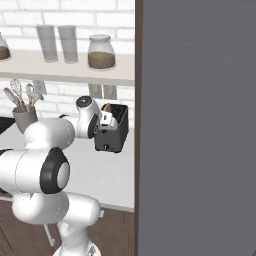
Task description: Start the toaster. Once the lever pops up, take the bread to the plate on the dining counter.
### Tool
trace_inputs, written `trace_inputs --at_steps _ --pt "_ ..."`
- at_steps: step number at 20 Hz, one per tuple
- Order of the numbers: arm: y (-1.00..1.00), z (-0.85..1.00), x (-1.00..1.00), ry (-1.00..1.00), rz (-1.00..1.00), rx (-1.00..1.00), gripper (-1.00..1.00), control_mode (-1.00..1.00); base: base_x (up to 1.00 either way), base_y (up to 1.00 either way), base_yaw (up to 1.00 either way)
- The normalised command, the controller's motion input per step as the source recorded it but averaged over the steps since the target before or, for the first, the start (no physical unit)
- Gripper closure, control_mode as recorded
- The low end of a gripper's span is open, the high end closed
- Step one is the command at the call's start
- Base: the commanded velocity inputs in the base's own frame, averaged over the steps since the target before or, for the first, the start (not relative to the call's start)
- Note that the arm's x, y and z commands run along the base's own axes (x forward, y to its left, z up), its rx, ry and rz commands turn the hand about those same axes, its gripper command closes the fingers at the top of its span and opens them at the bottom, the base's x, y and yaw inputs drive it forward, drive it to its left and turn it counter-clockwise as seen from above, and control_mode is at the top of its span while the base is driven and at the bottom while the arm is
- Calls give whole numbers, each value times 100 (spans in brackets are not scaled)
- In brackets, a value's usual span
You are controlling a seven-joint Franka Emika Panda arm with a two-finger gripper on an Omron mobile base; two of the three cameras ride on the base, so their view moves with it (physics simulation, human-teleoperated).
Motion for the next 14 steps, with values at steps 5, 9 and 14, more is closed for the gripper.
trace_inputs --at_steps 5,9,14 --pt "-11 0 18 0 0 0 100 -100 0 0 0" --pt "-13 -6 2 0 0 0 100 -100 0 0 0" --pt "0 -13 0 0 0 0 100 -100 0 0 0"
